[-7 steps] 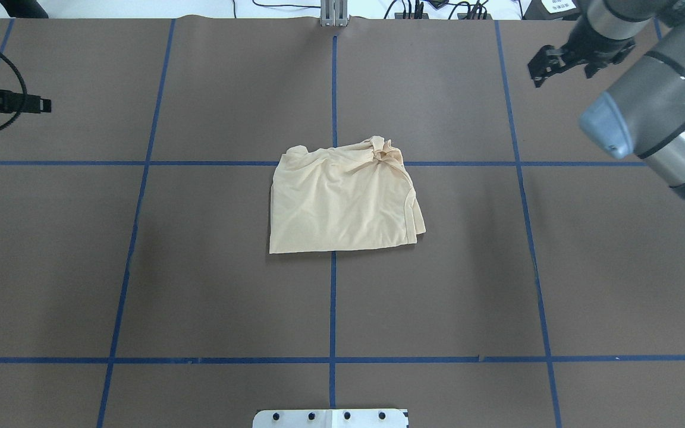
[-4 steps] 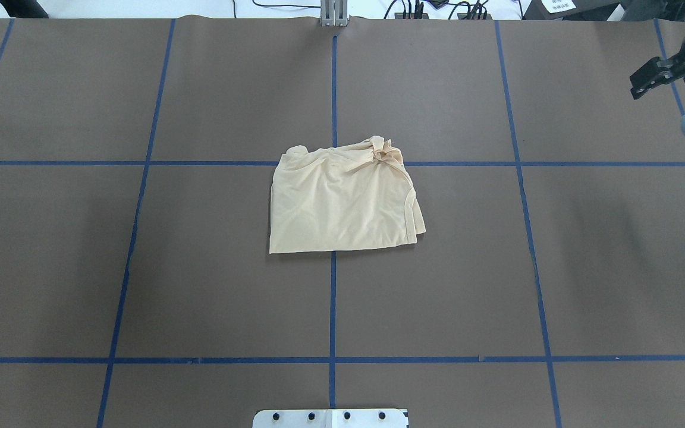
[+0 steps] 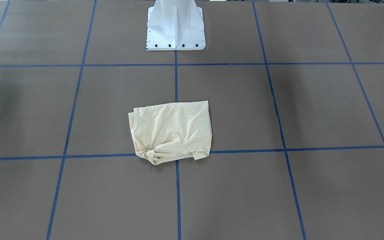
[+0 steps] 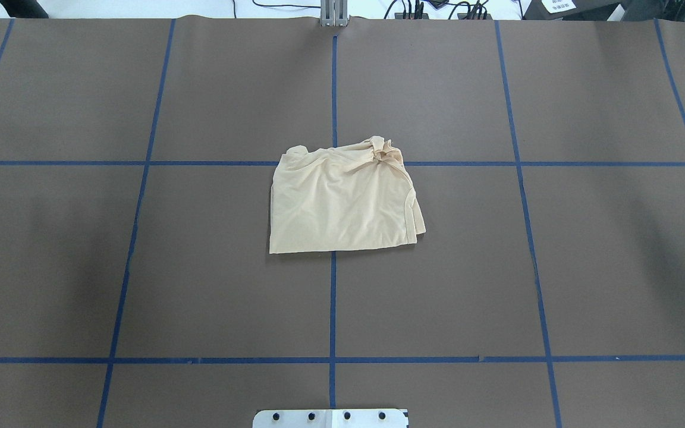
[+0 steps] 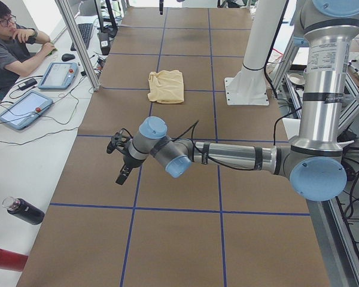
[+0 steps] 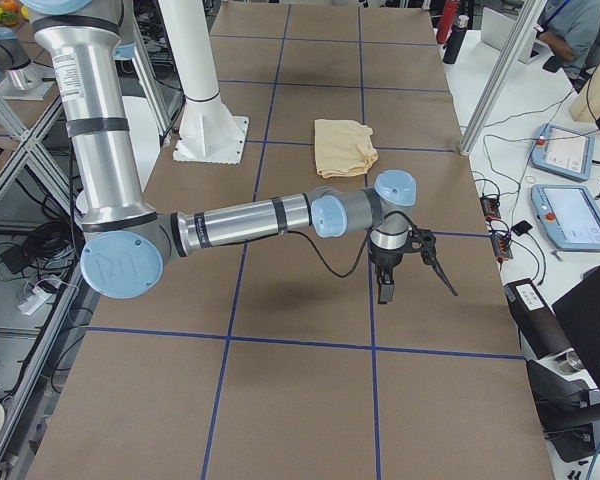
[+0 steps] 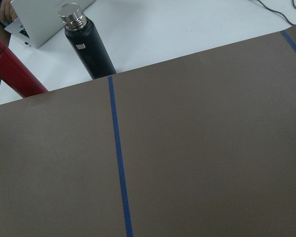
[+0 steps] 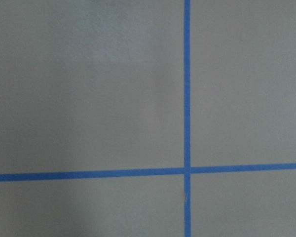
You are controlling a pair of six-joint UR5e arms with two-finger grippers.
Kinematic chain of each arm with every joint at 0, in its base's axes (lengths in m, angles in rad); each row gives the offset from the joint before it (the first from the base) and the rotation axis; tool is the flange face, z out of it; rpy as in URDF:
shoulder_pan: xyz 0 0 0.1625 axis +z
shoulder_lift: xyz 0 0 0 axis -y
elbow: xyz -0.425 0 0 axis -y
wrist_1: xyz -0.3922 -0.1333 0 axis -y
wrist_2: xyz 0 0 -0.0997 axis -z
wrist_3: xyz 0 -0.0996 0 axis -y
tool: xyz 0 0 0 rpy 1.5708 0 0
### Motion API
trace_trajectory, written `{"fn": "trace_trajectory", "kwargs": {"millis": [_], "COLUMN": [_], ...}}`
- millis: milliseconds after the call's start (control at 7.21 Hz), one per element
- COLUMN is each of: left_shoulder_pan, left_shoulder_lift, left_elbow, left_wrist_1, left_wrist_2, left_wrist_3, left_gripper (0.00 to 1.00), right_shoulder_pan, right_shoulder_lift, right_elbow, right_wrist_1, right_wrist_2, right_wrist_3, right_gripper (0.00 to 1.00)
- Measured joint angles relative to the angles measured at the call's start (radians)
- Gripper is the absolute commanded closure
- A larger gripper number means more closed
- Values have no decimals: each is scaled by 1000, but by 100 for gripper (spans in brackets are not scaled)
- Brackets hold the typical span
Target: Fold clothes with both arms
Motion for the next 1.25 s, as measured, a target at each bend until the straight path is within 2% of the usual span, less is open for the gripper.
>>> {"fn": "trace_trajectory", "kwargs": {"millis": [277, 416, 832, 971, 1248], "left_shoulder_pan": [-78, -101, -118, -118, -119], "left_shoulder_lift": [-3, -4, -3, -2, 5], "left_elbow": [3, 3, -39, -62, -82], "left_wrist_1": [229, 318, 565, 632, 689], "left_wrist_2": [-17, -27, -163, -182, -195], "left_wrist_3": [291, 369, 416, 418, 419], "left_gripper": [0, 0, 0, 0, 0], "right_shoulder_pan": [61, 87, 143, 159, 192], "right_shoulder_lift": [-70, -108, -206, -230, -269], "right_elbow": [2, 0, -3, 0, 32], "right_wrist_1": [-4, -5, -7, -7, -6], "right_wrist_2": [79, 117, 243, 265, 275], "right_wrist_3": [-70, -118, -217, -234, -245], "right_gripper": [0, 0, 0, 0, 0]}}
